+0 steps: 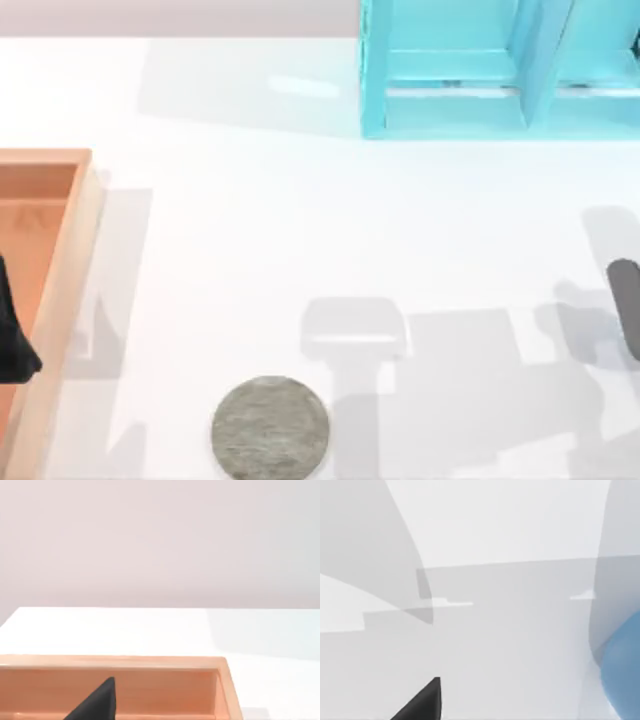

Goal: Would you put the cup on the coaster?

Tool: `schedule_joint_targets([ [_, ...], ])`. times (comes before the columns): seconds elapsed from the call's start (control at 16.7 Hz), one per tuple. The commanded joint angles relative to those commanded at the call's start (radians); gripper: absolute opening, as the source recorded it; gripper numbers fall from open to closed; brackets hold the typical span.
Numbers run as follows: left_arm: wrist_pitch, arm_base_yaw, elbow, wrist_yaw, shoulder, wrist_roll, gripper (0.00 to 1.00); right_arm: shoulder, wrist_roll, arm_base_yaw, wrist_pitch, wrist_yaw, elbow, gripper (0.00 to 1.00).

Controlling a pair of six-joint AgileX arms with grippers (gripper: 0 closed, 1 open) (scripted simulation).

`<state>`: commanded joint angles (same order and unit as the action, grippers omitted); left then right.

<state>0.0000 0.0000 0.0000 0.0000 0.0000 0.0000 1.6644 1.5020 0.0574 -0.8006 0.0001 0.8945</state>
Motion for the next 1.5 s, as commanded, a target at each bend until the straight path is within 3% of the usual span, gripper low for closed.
schedule_joint_targets([
  [0.66,0.000,0.000,0.000,0.000,0.000,0.000,1.00,0.000,0.000,0.000,0.000,0.000,0.000,0.02],
  [1.26,0.000,0.000,0.000,0.000,0.000,0.000,1.00,-0.001,0.000,-0.001,0.000,0.000,0.001,0.00],
  [1.5,0.000,0.000,0.000,0.000,0.000,0.000,1.00,0.042,0.095,0.031,-0.037,-0.004,0.073,0.00],
])
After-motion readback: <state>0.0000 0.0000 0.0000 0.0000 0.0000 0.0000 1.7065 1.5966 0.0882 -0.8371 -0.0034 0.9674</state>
